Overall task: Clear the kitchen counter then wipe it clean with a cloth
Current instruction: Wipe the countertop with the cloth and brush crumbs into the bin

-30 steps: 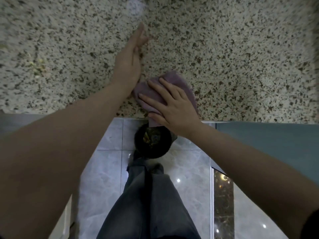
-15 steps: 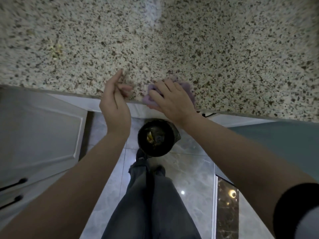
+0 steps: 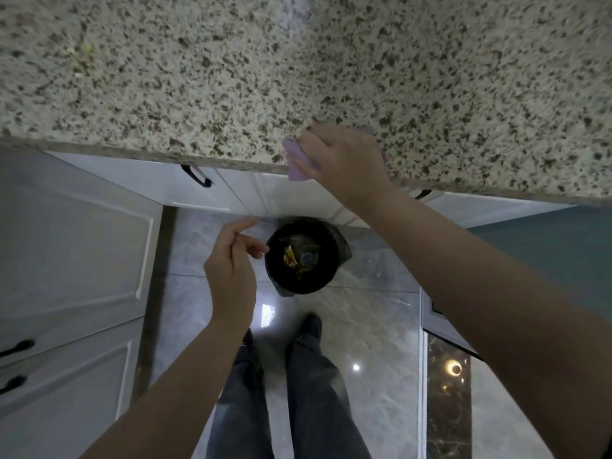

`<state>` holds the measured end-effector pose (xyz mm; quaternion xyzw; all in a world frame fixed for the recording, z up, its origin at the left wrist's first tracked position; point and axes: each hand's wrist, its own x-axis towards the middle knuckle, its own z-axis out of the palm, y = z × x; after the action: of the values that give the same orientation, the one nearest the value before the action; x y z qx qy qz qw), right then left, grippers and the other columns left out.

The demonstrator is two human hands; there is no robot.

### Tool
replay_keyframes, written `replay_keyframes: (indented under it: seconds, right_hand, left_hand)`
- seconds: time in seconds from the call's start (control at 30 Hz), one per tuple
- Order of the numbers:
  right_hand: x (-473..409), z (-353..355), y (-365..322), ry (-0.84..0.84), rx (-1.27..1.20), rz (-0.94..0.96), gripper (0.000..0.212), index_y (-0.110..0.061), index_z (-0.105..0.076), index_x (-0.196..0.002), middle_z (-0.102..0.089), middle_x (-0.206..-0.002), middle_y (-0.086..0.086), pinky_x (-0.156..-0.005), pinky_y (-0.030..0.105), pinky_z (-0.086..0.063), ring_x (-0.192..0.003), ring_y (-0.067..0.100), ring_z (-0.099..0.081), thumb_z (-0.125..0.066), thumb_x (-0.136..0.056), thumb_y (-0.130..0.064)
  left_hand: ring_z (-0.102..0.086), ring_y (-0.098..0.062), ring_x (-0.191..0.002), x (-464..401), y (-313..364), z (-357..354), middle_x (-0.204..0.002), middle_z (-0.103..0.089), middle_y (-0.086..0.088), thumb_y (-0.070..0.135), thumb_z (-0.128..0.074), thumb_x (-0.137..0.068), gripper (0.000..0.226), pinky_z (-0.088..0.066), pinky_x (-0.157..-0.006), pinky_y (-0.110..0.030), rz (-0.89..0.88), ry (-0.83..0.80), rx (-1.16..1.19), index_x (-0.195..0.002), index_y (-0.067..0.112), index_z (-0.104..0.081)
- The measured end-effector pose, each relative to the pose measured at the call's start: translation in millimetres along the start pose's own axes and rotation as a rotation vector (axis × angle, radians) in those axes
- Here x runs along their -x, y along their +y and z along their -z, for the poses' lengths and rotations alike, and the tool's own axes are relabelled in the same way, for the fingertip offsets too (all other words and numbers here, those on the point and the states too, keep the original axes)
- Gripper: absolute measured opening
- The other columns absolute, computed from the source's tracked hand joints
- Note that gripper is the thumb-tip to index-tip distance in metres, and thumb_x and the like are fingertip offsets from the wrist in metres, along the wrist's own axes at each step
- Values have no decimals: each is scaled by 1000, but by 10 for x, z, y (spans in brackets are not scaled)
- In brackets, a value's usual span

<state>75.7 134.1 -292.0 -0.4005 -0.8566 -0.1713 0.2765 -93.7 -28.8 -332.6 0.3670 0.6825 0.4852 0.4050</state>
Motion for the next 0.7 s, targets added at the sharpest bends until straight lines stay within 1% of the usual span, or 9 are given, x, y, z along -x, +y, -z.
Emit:
replay_keyframes:
  seconds: [0.1, 0.23, 0.3, 0.37, 0.43, 0.53, 0.57, 0.63, 0.7]
  right_hand:
    - [23, 92, 30, -23, 36, 46, 40, -19, -54, -62, -53, -56, -2, -41, 26, -32, -44, 15, -50, -58, -97, -37]
    - [226, 198, -31, -23, -11, 63, 41, -15, -54, -62, -52, -57, 2, -41, 28, -29, -44, 19, -48, -58, -99, -33]
    - [390, 237, -136, -44, -77, 39, 40, -13, -55, -63, -53, -58, 5, -43, 29, -30, -46, 21, -48, -60, -98, -32]
    - [572, 205, -262, -94, -153, -50, 41, -10, -56, -64, -53, -59, 7, -43, 30, -34, -47, 23, -50, -60, -99, -32]
    - [822, 44, -367, -195, -219, -178, 43, -9, -55, -66, -56, -62, 8, -42, 35, -41, -51, 25, -55, -57, -100, -34]
    - [1302, -421, -513, -377, -329, -411, 39, -11, -50, -69, -57, -67, 7, -52, 38, -45, -59, 23, -58, -54, -101, -34]
    - [1456, -597, -555, -412, -396, -542, 37, -9, -50, -71, -57, -68, 7, -56, 38, -45, -62, 23, -58, -55, -100, -32]
    - [1785, -972, -645, -471, -540, -886, 36, -1, -60, -81, -64, -74, 9, -67, 38, -48, -71, 25, -63, -54, -100, -31]
    - [2074, -1342, -769, -493, -690, -1258, 35, -8, -67, -99, -70, -86, 5, -74, 28, -51, -82, 20, -66, -50, -101, -38]
  left_hand:
    - [-64, -15, -70, 23, -240, -6, -74, -69, 1, 7, -34, -102, 37, -46, -65, -14, 20, -44, -37, -109, 21, -68]
    - [-64, -12, -70, 14, -489, 60, -74, -69, 2, 8, -34, -102, 37, -47, -66, -13, 26, -75, -71, -109, 24, -67]
    - [-64, -14, -71, 6, -585, 71, -74, -69, 2, 9, -35, -102, 36, -48, -67, -16, 32, -90, -87, -109, 24, -67]
    - [-64, -16, -71, 0, -678, 62, -74, -69, 1, 10, -36, -103, 35, -47, -66, -19, 58, -111, -84, -108, 24, -67]
    - [-64, -15, -68, -14, -835, 27, -74, -69, 1, 11, -37, -103, 33, -47, -63, -17, 69, -135, -77, -108, 24, -67]
    - [-64, -13, -67, -79, -1202, -43, -74, -70, 0, 20, -38, -102, 29, -46, -61, -12, 87, -178, -78, -107, 26, -66]
    - [-64, -12, -67, -107, -1321, -69, -75, -70, -1, 23, -39, -102, 28, -46, -60, -11, 101, -197, -75, -106, 28, -67]
    - [-64, -12, -67, -161, -1610, -129, -77, -70, -3, 23, -40, -102, 27, -45, -58, -11, 168, -245, -71, -103, 30, -67]
    - [-65, -13, -68, -231, -1930, -218, -82, -71, -5, 20, -42, -103, 27, -45, -56, -13, 263, -301, -86, -101, 29, -67]
